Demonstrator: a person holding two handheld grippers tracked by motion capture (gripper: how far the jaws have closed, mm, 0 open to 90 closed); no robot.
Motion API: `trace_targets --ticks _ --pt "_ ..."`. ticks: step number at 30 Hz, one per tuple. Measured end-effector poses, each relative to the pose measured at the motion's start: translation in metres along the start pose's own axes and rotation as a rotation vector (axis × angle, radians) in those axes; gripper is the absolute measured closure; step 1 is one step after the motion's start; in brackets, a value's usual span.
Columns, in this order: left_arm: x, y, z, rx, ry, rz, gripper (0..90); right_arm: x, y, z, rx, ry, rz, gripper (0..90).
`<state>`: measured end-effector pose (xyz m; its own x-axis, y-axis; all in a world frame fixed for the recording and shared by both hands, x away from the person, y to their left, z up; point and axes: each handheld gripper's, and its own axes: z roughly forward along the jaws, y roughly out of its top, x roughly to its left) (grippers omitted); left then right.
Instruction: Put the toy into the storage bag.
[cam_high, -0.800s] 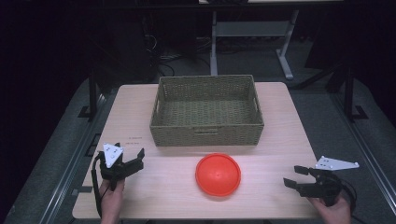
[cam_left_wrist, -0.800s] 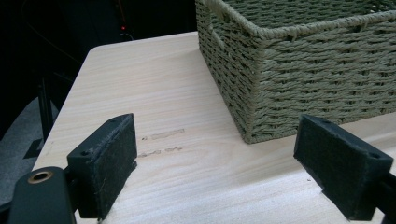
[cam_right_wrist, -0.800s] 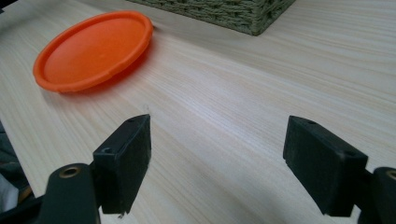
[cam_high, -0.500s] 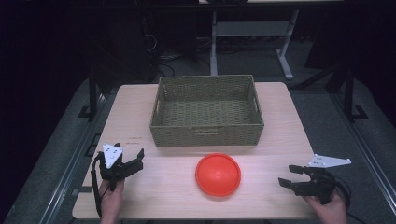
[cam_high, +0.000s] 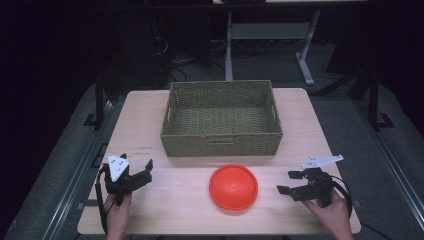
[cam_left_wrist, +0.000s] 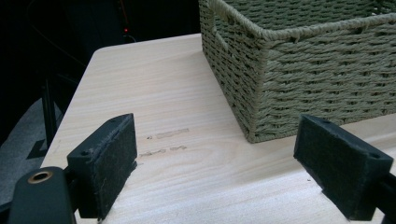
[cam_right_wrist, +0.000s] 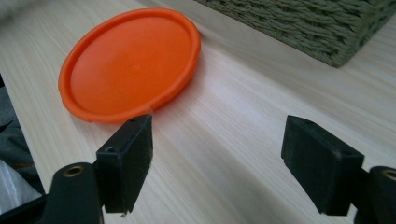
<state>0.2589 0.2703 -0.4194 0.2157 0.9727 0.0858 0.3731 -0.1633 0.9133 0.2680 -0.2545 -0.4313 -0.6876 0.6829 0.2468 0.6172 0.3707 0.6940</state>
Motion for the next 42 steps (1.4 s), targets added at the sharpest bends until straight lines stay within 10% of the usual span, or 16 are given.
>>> trace_targets --ticks 21,42 --pt "0.001 0.0 -0.001 -0.01 0.006 -0.003 12.7 0.015 0.044 0.058 0.105 0.065 -0.015 31.1" --pt "-0.001 0.001 -0.002 -0.008 0.002 0.017 12.7 0.014 0.051 0.088 0.169 0.051 -0.002 39.4"
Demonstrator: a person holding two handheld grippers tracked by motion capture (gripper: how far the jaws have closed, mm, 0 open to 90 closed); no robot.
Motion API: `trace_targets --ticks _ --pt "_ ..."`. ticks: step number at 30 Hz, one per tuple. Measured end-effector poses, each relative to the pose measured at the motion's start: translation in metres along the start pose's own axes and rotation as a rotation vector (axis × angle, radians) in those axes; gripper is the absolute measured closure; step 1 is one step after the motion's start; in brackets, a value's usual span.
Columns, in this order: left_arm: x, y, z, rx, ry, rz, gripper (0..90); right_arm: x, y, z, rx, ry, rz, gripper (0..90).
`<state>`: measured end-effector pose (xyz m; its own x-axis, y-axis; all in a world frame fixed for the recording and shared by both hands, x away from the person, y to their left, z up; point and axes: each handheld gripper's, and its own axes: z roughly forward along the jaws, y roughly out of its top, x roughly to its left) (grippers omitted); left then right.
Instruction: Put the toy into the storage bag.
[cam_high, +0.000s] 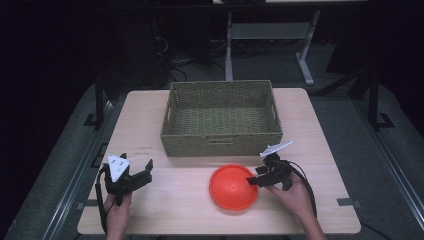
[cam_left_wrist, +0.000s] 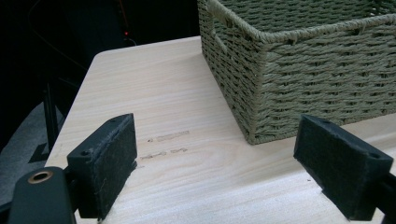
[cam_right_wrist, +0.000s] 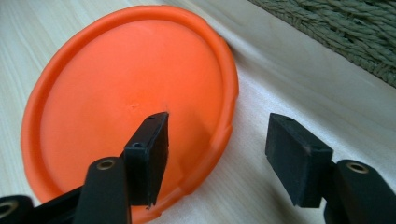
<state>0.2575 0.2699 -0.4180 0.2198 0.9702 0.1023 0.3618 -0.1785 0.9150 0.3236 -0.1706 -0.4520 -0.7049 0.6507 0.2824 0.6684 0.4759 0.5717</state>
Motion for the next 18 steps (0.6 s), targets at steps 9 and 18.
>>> trace_targets --ticks 9,18 --pt "0.0 0.001 -0.001 -0.012 0.005 -0.006 12.7 -0.002 0.002 0.008 0.036 0.027 0.022 48.1" --pt "0.001 0.001 -0.001 -0.014 0.009 -0.004 12.7 0.001 0.004 0.012 0.045 0.041 0.023 59.6"
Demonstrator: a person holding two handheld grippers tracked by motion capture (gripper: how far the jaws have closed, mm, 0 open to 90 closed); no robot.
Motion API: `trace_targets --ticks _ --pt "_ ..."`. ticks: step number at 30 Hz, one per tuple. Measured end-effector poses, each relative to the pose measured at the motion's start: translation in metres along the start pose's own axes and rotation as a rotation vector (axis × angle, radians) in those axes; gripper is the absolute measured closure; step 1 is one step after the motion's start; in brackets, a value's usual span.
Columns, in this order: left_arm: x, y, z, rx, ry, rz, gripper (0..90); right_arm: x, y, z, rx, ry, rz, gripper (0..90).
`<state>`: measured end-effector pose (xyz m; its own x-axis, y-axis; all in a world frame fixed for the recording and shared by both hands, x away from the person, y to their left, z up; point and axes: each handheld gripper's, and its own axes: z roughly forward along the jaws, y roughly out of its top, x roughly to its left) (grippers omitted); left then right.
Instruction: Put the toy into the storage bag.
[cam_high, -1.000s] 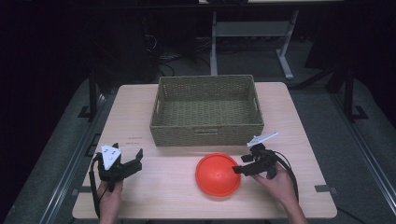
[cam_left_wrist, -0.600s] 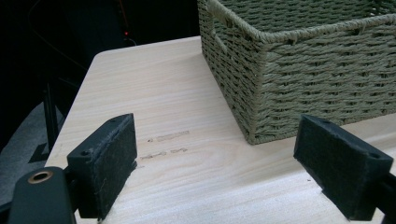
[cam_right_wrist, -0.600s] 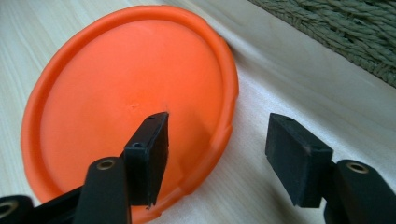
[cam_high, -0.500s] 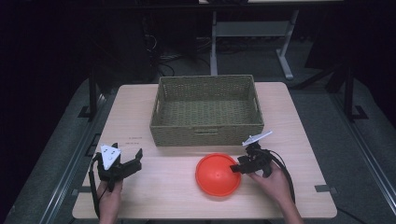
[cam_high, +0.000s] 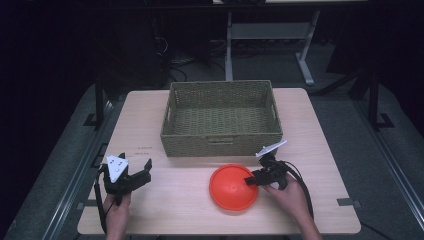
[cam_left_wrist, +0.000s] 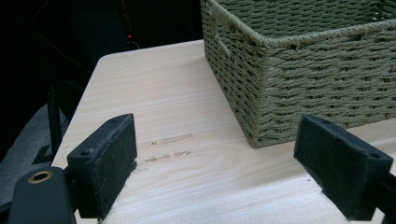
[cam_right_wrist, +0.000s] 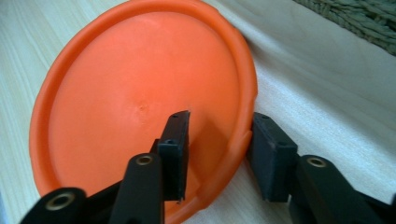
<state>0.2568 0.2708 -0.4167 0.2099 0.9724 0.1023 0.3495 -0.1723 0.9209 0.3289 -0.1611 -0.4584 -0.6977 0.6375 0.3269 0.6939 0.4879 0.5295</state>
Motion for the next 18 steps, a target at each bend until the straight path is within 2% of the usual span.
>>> trace_targets --ticks 4,6,12,14,18 --pt "0.0 0.0 0.0 0.001 0.002 0.005 12.7 0.0 0.0 -0.001 -0.009 -0.003 -0.002 64.6" --pt "0.0 0.0 0.0 0.001 0.003 0.011 12.7 0.001 0.0 -0.006 -0.034 0.0 0.0 69.0" --pt "0.0 0.0 0.0 0.001 0.004 0.009 12.8 0.003 0.003 -0.014 -0.042 0.008 -0.003 75.1" --pt "0.0 0.0 0.0 -0.001 0.005 0.008 12.7 0.007 0.007 -0.022 -0.066 0.035 -0.003 79.7" --pt "0.001 0.0 0.0 -0.002 0.003 0.004 12.8 0.018 0.013 -0.03 -0.098 0.009 -0.023 81.5"
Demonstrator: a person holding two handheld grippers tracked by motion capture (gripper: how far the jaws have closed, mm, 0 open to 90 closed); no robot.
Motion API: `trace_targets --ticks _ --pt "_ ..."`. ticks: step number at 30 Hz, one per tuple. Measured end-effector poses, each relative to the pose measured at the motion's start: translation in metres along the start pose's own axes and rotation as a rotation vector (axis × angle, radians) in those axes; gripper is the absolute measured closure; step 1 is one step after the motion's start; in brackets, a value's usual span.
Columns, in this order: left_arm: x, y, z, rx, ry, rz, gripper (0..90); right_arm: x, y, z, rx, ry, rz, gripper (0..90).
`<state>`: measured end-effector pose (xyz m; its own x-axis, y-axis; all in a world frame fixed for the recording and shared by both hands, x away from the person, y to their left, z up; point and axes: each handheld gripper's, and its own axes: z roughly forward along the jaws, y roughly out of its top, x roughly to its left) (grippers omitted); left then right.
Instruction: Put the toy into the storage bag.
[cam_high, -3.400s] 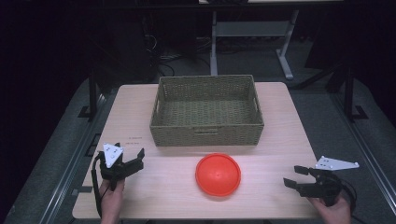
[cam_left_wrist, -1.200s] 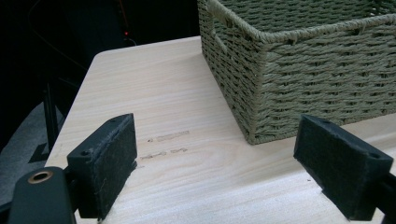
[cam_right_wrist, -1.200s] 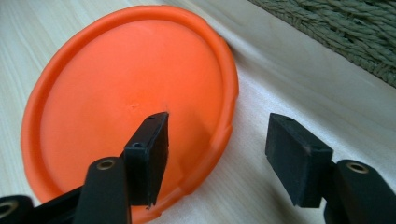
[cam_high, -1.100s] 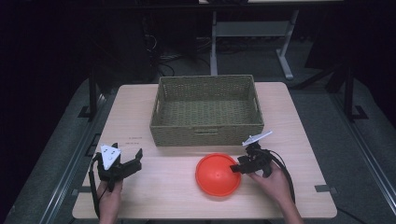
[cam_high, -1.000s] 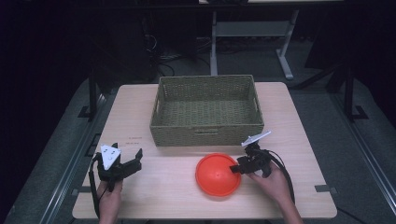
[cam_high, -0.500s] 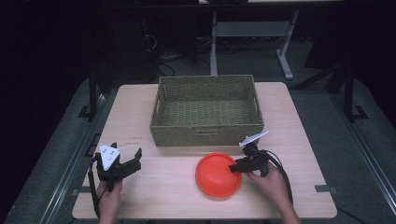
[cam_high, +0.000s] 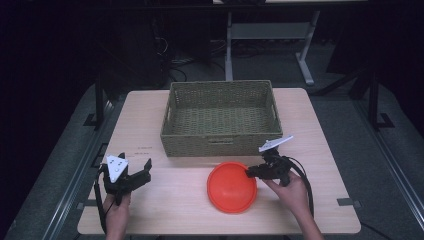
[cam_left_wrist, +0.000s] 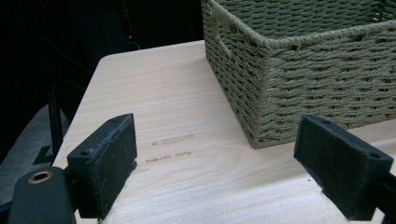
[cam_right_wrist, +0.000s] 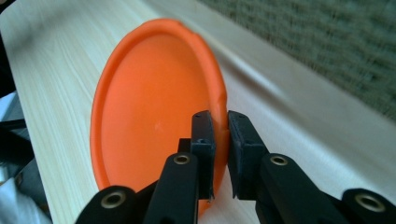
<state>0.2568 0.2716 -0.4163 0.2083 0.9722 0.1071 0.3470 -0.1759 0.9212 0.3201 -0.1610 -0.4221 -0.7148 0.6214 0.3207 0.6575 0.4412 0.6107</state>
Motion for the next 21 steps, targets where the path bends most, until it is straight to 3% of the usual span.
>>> trace_targets --ticks 2,16,21 --pt "0.0 0.0 0.0 -0.001 0.001 0.0 12.7 0.008 0.005 -0.004 -0.009 -0.026 -0.018 81.8" --pt "-0.001 0.0 -0.001 -0.006 0.003 0.009 12.7 0.016 0.017 -0.02 -0.014 -0.023 -0.04 82.0" --pt "0.0 0.0 -0.001 -0.003 0.008 0.01 12.8 0.022 0.026 -0.034 -0.017 -0.034 -0.064 82.1"
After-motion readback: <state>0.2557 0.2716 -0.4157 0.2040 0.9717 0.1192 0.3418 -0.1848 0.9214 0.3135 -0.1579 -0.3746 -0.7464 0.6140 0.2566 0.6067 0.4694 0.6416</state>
